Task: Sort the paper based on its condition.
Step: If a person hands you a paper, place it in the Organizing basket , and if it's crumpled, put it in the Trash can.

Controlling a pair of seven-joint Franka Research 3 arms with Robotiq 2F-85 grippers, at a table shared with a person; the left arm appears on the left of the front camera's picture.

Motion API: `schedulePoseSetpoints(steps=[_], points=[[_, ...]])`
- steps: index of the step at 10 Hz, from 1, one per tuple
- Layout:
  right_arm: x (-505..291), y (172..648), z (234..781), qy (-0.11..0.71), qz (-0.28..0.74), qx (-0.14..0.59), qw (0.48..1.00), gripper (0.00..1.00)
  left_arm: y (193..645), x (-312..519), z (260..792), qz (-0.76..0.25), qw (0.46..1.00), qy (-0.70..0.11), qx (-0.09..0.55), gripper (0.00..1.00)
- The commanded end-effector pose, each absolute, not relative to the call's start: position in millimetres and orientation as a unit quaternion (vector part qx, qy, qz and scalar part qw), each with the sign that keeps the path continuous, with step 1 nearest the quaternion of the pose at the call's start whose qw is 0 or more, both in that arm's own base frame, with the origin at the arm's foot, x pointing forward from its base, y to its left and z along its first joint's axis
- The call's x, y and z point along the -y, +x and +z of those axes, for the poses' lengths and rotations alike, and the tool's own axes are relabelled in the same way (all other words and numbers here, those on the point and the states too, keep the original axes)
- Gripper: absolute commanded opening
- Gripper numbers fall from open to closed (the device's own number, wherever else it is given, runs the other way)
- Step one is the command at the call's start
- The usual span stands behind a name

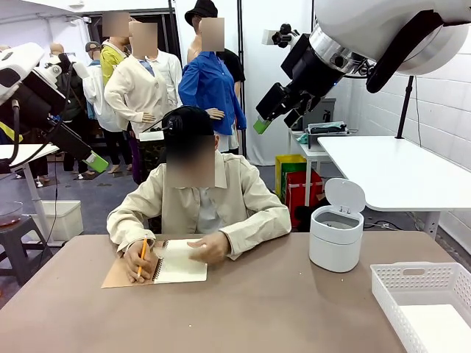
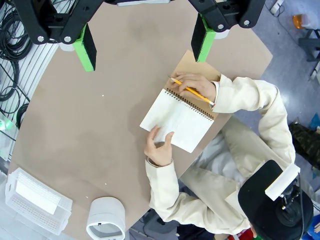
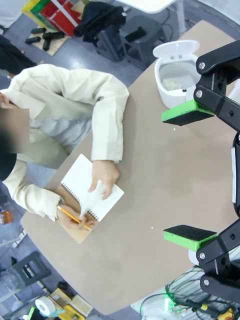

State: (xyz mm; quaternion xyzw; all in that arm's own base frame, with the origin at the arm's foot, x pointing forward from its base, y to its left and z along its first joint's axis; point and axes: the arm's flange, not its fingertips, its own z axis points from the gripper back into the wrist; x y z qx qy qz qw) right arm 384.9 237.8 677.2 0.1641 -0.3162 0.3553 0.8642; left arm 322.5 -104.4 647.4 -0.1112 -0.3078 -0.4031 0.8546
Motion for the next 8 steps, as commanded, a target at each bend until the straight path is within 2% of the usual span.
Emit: schedulePoseSetpoints(steps=[1, 8], points=[[-237.6, 384.9, 677.4, 0.164, 0.355, 0.317, 0.864, 1.0, 322.6, 103.1, 647.7, -0.403, 0.855, -0.112, 0.308, 1.0], [-237.6, 384.9, 677.4, 0.164, 0.355, 0.317, 0.864, 1.0, 322.6, 103.1, 647.7, -0.403, 0.855, -0.112, 0.308, 1.0]])
